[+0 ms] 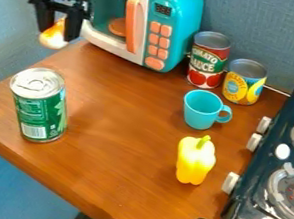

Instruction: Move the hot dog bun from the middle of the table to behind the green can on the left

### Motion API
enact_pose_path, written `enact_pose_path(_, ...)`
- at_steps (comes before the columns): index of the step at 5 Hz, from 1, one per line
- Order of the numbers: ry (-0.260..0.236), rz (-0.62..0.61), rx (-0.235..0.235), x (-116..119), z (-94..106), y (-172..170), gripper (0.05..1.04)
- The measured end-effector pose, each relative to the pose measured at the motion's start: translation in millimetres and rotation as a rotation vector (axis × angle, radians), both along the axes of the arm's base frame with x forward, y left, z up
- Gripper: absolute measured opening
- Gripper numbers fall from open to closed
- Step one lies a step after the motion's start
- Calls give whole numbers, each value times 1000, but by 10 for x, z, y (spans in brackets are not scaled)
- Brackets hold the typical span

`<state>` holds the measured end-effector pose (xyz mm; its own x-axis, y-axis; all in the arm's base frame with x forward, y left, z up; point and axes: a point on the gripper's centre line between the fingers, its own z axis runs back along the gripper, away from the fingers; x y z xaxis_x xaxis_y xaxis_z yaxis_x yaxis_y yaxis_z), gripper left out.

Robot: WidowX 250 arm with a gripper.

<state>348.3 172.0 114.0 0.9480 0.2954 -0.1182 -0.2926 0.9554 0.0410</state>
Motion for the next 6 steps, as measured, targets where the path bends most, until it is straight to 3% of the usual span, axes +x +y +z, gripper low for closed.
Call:
enact_pose_path(3,149,-120,-83,-220,-613,57,691)
enact_pose_path(5,118,-180,-65,-305,-924,32,691)
enact_pose_path(6,93,-182,-67,-279,-941,33,691)
